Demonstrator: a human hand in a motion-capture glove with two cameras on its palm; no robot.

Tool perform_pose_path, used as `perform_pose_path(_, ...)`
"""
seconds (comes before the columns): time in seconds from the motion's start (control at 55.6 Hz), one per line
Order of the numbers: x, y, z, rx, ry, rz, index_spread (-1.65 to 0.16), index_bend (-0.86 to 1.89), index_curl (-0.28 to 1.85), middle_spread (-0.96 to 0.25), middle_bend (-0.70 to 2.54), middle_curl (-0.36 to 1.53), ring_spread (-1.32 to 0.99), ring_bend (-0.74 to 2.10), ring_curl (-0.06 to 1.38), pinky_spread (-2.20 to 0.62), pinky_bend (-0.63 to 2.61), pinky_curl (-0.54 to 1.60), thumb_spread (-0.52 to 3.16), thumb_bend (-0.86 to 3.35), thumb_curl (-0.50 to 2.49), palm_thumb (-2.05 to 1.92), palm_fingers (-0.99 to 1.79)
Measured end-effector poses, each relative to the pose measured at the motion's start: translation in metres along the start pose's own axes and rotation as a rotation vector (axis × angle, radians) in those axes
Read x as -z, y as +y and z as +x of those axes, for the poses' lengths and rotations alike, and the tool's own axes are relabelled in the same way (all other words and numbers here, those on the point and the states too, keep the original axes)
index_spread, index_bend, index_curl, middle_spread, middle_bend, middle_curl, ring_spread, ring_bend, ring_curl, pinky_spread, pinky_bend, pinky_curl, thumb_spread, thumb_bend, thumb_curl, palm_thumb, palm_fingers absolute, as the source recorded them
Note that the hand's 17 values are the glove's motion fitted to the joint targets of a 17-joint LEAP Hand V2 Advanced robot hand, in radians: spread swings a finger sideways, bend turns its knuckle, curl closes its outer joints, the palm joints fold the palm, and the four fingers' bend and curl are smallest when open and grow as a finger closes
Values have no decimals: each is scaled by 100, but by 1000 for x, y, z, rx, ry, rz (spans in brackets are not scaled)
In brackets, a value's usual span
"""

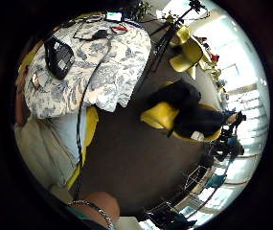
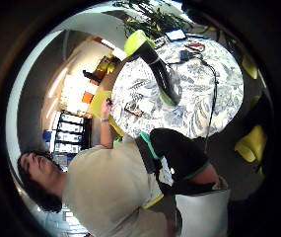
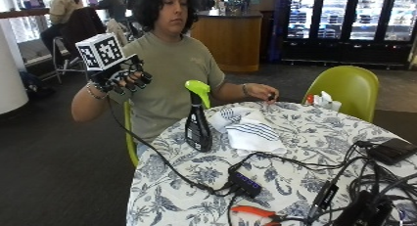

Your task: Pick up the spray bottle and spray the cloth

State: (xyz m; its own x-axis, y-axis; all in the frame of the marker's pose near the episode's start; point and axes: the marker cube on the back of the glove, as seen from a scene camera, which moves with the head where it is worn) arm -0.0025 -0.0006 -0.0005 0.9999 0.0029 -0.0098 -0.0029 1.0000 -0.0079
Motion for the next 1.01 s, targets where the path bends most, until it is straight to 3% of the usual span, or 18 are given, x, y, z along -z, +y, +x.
perform_pose_path(0.162, 3, -4, -14, 21, 35, 6, -34, 16, 14, -2, 22, 14, -3, 35, 14, 16, 34, 17, 83, 18, 13, 38, 34)
perform_pose_path(0.414, -2, -8, -21, 35, 18, 44, -39, 16, 20, -3, 25, 23, -5, 37, 20, 20, 28, 23, 105, 11, 20, 43, 36)
perform_pose_path(0.54, -21, -21, -27, -7, -205, 74, -39, 15, 22, -3, 24, 26, -6, 38, 23, 21, 26, 25, 109, 11, 24, 53, 37)
perform_pose_path(0.63, -32, -26, -37, -44, -501, 106, -39, 14, 22, -2, 24, 27, -5, 42, 25, 21, 24, 26, 109, 11, 27, 60, 39)
perform_pose_path(0.72, -48, -32, -50, -80, -723, 213, -37, 14, 23, 0, 24, 29, -4, 46, 27, 21, 21, 26, 109, 10, 29, 64, 46)
perform_pose_path(0.936, -87, -64, -73, -125, -830, 352, -36, 13, 24, 2, 21, 31, -3, 47, 30, 19, 25, 30, 105, 8, 35, 79, 51)
perform_pose_path(1.008, -96, -78, -74, -132, -855, 394, -32, 16, 26, 1, 18, 32, -4, 48, 30, 13, 33, 31, 106, 12, 39, 89, 77)
